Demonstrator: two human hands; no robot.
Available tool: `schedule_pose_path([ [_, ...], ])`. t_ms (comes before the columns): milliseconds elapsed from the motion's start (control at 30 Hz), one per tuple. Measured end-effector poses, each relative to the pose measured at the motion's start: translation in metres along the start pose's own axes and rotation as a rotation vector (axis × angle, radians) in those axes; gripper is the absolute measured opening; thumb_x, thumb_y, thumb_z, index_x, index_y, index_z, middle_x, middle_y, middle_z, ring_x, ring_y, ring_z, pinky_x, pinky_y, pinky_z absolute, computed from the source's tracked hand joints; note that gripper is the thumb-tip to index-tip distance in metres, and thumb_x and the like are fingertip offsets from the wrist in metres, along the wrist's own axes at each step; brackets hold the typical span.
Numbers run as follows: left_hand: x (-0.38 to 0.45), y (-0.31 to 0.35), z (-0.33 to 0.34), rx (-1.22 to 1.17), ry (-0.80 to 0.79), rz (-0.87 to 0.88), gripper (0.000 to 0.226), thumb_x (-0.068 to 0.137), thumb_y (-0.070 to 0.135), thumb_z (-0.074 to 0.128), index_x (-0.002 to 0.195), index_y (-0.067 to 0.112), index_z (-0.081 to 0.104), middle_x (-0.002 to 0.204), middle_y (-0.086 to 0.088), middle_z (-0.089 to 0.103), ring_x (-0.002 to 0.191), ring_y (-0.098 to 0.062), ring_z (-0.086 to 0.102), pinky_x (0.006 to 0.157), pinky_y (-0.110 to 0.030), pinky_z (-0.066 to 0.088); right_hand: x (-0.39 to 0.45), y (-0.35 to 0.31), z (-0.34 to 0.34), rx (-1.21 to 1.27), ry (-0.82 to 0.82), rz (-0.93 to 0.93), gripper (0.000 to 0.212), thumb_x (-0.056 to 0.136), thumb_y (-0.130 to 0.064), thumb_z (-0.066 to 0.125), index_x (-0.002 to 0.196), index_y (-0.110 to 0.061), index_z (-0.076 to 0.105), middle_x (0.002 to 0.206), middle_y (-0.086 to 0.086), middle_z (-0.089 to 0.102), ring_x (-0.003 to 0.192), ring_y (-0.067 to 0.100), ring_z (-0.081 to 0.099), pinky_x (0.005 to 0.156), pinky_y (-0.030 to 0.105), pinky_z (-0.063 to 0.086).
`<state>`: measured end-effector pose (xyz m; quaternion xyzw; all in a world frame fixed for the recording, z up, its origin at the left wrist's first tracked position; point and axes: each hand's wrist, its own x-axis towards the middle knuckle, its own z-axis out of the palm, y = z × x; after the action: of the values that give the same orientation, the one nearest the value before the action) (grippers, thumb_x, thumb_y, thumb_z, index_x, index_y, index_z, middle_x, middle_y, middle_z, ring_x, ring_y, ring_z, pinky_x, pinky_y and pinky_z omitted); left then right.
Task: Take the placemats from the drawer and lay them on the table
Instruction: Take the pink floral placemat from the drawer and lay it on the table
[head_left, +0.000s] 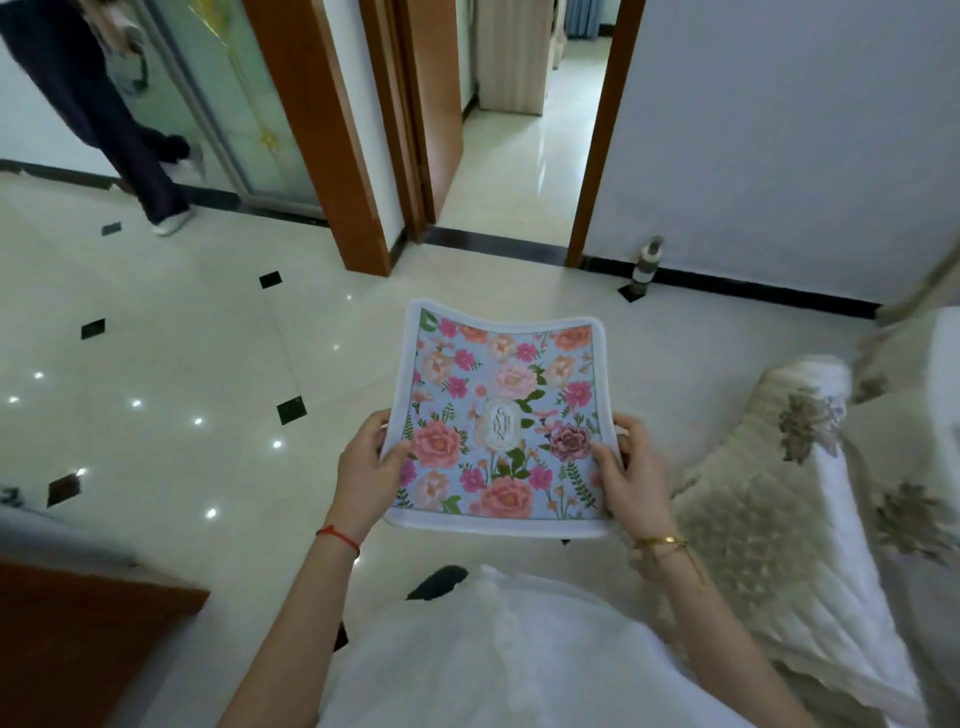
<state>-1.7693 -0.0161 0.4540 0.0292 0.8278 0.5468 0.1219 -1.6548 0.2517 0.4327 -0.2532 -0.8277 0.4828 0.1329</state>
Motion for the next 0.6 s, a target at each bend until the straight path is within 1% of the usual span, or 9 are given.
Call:
schedule_pose_path([
  [67,0.044,0.014,0.011,-0.006,-0.026,-0.003,0.031,0.091,0.009,0.057,0.119,0.023,0.054,0.105,0.003,0.066,0.095,-0.018,0.066,0.085,-0.043,0.056,0.040,-0.003,0.000,-0.022,0.019,0.012,0.024,0.094,-0.019,0.053,0.116,-0.020,0.044,0.085,-0.003,0.068,0.062,0.007,0.066,0.056,0.035,0.056],
  [100,0.066,0.021,0.017,-0.004,-0.044,-0.001,0.030,0.091,0.009,0.057,0.118,0.024,0.054,0.103,0.005,0.066,0.094,-0.018,0.067,0.084,-0.043,0.056,0.059,-0.003,0.000,-0.032,0.030,0.018,0.023,0.094,-0.020,0.053,0.116,-0.020,0.044,0.085,-0.002,0.068,0.062,0.006,0.066,0.055,0.031,0.055],
  [167,0.111,0.033,0.031,-0.007,-0.082,0.003,0.030,0.091,0.008,0.057,0.116,0.024,0.055,0.102,0.008,0.067,0.093,-0.016,0.067,0.084,-0.042,0.056,0.095,-0.002,0.000,-0.028,0.055,0.044,0.023,0.094,-0.019,0.053,0.116,-0.020,0.044,0.084,-0.003,0.068,0.061,0.004,0.065,0.051,0.023,0.053],
  [300,0.203,0.058,0.069,0.001,-0.152,0.041,0.030,0.089,0.005,0.058,0.114,0.023,0.057,0.101,0.010,0.067,0.092,-0.011,0.066,0.084,-0.037,0.056,0.174,0.009,0.000,-0.006,0.106,0.101,0.023,0.094,-0.020,0.054,0.115,-0.022,0.045,0.086,-0.007,0.067,0.061,0.003,0.066,0.049,0.017,0.051],
  [367,0.252,0.073,0.091,-0.005,-0.188,0.052,0.029,0.089,0.006,0.059,0.112,0.022,0.057,0.100,0.011,0.067,0.092,-0.010,0.066,0.083,-0.035,0.056,0.220,0.014,-0.001,0.009,0.135,0.139,0.023,0.094,-0.023,0.054,0.115,-0.023,0.044,0.088,-0.006,0.068,0.063,0.004,0.067,0.051,0.021,0.054],
  [433,0.303,0.091,0.113,-0.014,-0.231,0.065,0.027,0.090,0.008,0.060,0.110,0.024,0.057,0.101,0.009,0.067,0.091,-0.012,0.068,0.080,-0.035,0.057,0.269,0.018,-0.004,0.015,0.179,0.156,0.022,0.095,-0.025,0.053,0.115,-0.024,0.044,0.091,-0.005,0.068,0.065,0.005,0.068,0.054,0.026,0.057],
  [467,0.329,0.102,0.124,-0.016,-0.251,0.074,0.025,0.090,0.009,0.060,0.109,0.024,0.057,0.101,0.008,0.068,0.090,-0.014,0.068,0.078,-0.035,0.058,0.293,0.018,-0.007,0.012,0.205,0.161,0.022,0.095,-0.025,0.053,0.115,-0.024,0.045,0.091,-0.006,0.068,0.065,0.005,0.068,0.054,0.027,0.057],
  [600,0.429,0.154,0.176,-0.008,-0.347,0.111,0.024,0.091,0.011,0.059,0.108,0.027,0.055,0.102,0.005,0.068,0.088,-0.015,0.070,0.071,-0.031,0.059,0.383,0.015,-0.029,0.036,0.295,0.198,0.023,0.095,-0.024,0.053,0.116,-0.024,0.045,0.089,-0.006,0.068,0.065,0.003,0.067,0.050,0.021,0.054],
])
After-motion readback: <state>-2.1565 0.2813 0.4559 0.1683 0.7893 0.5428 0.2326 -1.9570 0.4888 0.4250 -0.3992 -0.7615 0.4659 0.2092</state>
